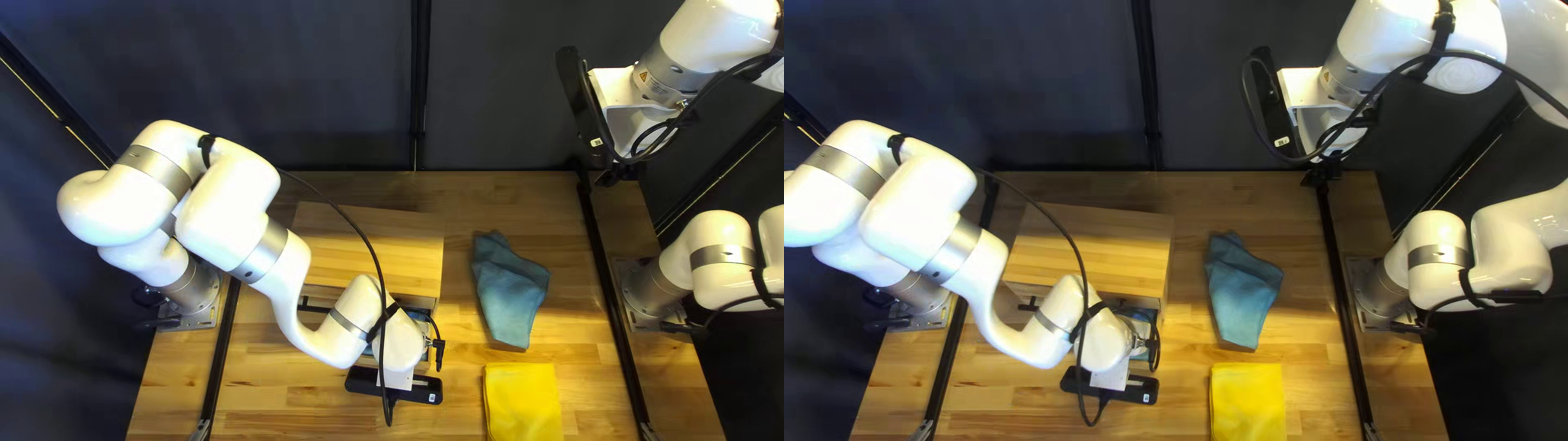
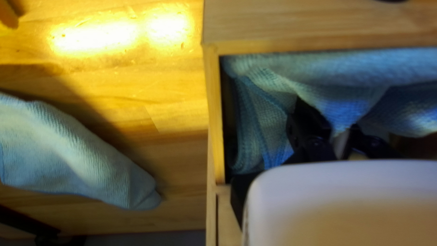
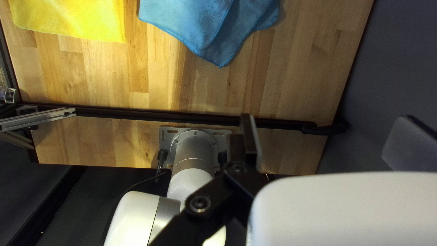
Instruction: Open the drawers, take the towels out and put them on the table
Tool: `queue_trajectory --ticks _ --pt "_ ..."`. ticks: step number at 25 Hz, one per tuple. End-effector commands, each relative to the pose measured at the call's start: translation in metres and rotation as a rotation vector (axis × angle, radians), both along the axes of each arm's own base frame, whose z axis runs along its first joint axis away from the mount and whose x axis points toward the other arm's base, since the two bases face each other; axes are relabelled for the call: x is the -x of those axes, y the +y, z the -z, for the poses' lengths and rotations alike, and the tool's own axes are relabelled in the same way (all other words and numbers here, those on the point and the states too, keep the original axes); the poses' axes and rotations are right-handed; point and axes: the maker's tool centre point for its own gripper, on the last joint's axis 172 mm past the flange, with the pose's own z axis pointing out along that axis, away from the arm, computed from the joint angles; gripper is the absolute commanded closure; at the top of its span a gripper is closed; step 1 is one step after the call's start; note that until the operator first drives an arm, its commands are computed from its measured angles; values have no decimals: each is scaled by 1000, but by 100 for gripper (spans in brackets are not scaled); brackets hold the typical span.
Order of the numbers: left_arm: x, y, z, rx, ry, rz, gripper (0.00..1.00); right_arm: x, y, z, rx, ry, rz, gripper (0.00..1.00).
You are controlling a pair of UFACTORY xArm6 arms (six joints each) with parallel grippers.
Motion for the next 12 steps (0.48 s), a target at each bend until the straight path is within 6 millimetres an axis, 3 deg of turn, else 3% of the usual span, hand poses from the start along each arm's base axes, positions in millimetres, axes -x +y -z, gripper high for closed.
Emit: queue_trajectory --ticks 1,12 --pt "6 -5 -16 -11 -6 -18 100 0 0 0 0 0 0 0" --pt "6 -16 -88 -27 -9 -30 100 0 0 0 0 0 0 0"
